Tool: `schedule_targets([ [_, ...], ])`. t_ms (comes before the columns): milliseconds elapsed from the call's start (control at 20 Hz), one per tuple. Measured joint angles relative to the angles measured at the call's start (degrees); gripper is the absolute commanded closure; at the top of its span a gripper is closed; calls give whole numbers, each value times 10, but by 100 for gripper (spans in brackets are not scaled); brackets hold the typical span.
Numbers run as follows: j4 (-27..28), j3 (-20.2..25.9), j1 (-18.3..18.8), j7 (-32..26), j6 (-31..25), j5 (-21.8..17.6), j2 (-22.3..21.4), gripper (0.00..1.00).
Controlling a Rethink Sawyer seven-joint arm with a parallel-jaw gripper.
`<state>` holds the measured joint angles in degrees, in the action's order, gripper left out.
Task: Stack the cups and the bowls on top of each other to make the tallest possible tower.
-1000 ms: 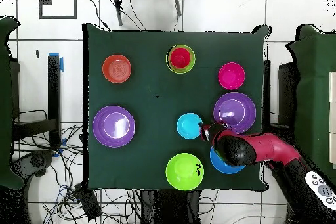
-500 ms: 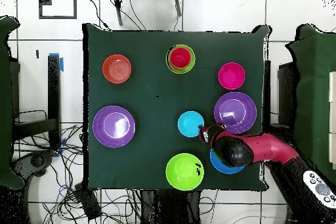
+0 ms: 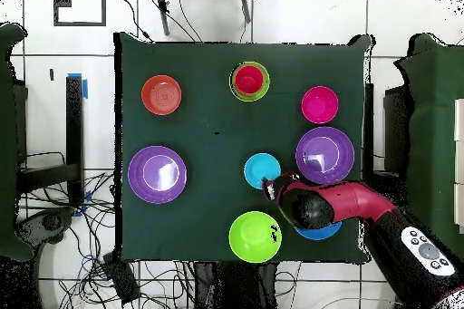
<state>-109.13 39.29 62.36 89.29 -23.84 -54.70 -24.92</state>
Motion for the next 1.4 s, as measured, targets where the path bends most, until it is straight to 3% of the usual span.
schedule_targets([
  [1400, -6, -27, -40, 0, 0, 30, -27, 0],
])
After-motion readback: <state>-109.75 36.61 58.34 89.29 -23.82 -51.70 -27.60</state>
